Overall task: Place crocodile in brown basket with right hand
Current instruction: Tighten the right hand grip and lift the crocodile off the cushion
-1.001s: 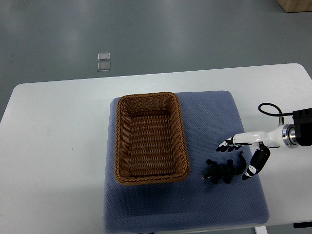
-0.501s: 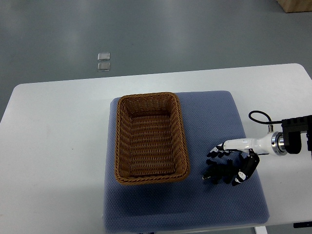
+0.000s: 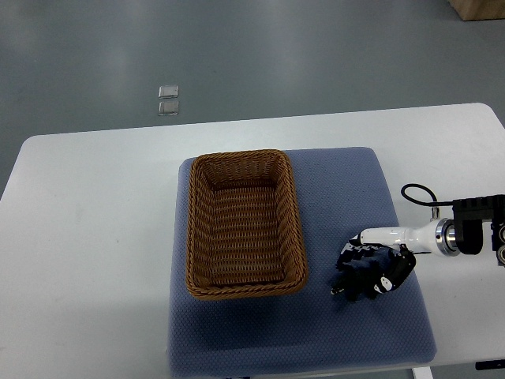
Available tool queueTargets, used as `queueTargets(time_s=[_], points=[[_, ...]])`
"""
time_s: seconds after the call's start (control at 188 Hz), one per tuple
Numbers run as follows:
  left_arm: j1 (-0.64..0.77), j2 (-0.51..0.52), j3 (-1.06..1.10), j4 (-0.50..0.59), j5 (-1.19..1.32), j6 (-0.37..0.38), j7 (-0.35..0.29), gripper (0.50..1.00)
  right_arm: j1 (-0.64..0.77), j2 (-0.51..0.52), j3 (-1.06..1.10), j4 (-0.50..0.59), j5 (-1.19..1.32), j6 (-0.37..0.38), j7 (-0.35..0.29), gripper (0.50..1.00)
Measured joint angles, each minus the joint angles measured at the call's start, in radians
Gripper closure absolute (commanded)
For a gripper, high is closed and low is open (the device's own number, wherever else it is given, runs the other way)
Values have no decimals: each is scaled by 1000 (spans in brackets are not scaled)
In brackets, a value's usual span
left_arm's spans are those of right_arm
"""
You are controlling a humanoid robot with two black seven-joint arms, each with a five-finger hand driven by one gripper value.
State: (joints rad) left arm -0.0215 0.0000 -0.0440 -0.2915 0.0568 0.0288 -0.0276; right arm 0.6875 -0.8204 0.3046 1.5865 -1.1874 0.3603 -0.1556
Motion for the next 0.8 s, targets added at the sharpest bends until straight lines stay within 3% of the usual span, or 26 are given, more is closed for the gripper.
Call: queueTargets(time_s=[0.133, 0.24, 0.58, 0.799], points=[[0, 0, 0, 0, 0, 0, 0, 500, -2, 3, -1, -6, -6, -7, 11, 881], [0, 0, 0, 0, 0, 0, 0, 500, -3, 3, -1, -10, -18, -15, 19, 912], [0, 0, 1, -1, 0, 0, 0, 500, 1, -4, 8, -11, -23, -19, 33, 987], [0, 0, 1, 0, 0, -1, 0, 500, 7, -12, 55, -11, -11, -12, 38, 991]])
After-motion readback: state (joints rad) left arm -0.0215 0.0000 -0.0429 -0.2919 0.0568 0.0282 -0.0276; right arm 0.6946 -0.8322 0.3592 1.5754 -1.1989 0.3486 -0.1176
